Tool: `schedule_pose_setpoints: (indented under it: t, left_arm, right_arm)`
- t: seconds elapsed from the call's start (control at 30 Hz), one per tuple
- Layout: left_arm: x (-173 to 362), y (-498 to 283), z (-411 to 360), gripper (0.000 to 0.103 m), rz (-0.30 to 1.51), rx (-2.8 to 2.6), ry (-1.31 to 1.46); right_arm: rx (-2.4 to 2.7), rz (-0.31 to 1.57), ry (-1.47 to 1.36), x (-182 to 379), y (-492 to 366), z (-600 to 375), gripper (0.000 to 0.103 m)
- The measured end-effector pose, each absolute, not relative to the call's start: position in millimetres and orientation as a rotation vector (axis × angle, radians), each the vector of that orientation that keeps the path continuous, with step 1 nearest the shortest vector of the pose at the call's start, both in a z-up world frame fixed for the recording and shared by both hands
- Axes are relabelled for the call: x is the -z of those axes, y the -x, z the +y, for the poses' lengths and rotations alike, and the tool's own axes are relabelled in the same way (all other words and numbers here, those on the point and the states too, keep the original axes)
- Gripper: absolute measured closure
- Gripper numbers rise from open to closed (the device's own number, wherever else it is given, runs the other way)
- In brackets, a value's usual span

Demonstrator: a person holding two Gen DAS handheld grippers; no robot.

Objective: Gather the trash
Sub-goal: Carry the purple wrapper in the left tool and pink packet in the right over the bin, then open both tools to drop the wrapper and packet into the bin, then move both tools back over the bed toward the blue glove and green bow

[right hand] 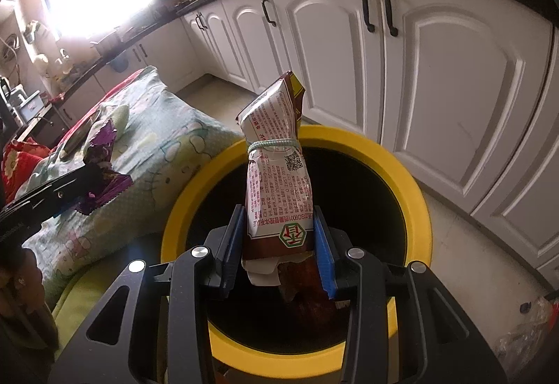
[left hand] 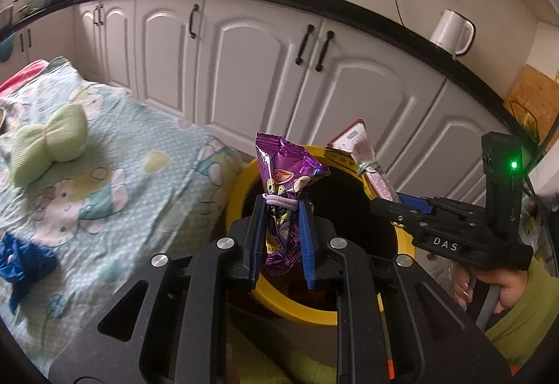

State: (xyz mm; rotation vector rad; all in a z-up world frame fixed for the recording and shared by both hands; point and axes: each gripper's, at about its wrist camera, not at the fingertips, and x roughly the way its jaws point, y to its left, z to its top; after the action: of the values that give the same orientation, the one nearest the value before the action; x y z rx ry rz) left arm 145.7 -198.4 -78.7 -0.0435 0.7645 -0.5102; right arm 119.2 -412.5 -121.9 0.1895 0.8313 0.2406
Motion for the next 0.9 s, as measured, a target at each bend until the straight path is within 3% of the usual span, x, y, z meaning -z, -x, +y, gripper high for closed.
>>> schedule_pose_setpoints:
  t: [0.33, 0.4, 0.43, 0.47, 0.57, 0.9]
  left_arm:
    - [86.4, -149.5, -219.8, 0.089, 0.789, 0.555, 0.008]
    - [86.9, -150.8, -221.1, 0.080, 0.790, 0.555, 0.009]
    - [87.1, -151.0, -220.7, 0.071, 0.789, 0.554, 0.011]
    - [87.4, -151.4, -220.4, 0.062, 0.789, 0.553, 0.016]
    - [87.7, -152.1, -217.7, 0.053, 0.791, 0.546, 0.030]
    - [80.3, -152.4, -191.4, 0.017, 0.776, 0.445, 0.082]
  right_arm:
    - [-0.219, 0.854, -0.213, 135.4, -116.2, -425.9, 0.067]
    - [-0.212, 0.858, -0.221, 137.3, -116.6, -429.1, 0.067]
    - [-0.208, 0.858, -0.225, 137.8, -116.8, -430.2, 0.067]
    - [-0.206, 0.858, -0.231, 137.8, -117.2, -431.4, 0.063]
    - [-0.177, 0.844, -0.248, 135.9, -117.0, -437.3, 0.045]
    - [-0.152, 0.810, -0.269, 125.0, -117.0, -444.9, 0.041]
